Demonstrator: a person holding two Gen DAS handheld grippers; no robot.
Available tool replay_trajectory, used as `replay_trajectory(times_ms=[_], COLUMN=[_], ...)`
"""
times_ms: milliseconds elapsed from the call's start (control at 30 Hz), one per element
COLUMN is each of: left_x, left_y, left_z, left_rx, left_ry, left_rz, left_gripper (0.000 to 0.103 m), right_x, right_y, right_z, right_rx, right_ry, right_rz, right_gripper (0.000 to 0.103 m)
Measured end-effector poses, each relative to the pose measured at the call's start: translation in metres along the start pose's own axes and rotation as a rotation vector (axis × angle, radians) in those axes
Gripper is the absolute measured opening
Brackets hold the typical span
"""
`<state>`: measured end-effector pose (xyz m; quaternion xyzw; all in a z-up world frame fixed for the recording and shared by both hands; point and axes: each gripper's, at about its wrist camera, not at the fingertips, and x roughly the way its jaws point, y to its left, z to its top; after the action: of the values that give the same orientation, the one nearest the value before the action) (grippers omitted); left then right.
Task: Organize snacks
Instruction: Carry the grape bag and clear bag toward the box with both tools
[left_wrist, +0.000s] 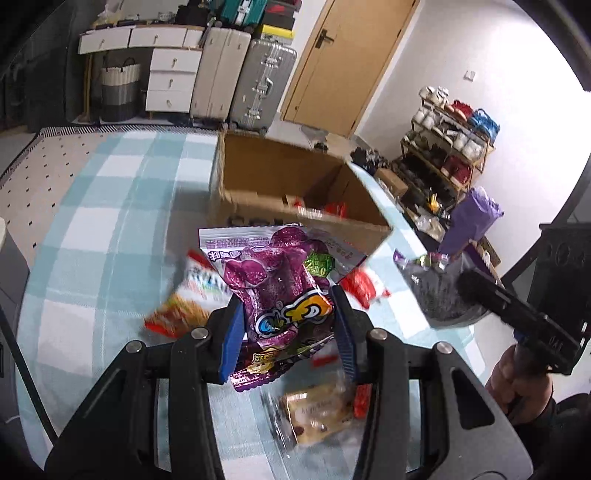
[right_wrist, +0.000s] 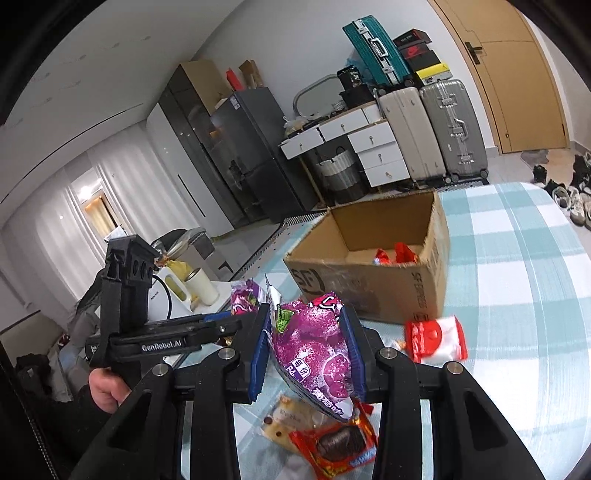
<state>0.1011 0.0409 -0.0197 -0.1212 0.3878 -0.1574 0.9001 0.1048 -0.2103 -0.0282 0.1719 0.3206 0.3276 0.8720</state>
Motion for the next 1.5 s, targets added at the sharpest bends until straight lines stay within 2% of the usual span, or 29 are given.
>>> replay_trajectory(times_ms=[333,667,867,1067,1500], left_x=[-0.026,-0.016,0.004,0.038,0.117], left_y=[-0.008,-0.033,-0.041,-0.04,-0.009], left_z=[0.049,0.106,0.146,0.172,0.17], left_rx=[0.023,0.065,0.063,0.061,0.049], left_ry=[-0.053,-0.05,-0.051,-0.024,0.067], left_rz=[-0.005,-0.032,-0.036,-0.026,-0.008], left_gripper=[0.04,0.04,0.041,0.041,0.041], right_x=[0.007,0.025,0.041,0.059,0.098], right_y=[0.003,0.002,-0.003,-0.011,-0.036], right_z=[0.039,0.086,0.109,0.126,0.131], right_rx=[-0.028,-0.058,-0.039,-0.037,0.008], right_ry=[-0.028,-0.039,-0.044,-0.044,-0.014], right_rz=[0.015,0.002,-0.005,-0.003,-0.024], right_gripper=[0.036,0.036,0.036,0.036,0.037])
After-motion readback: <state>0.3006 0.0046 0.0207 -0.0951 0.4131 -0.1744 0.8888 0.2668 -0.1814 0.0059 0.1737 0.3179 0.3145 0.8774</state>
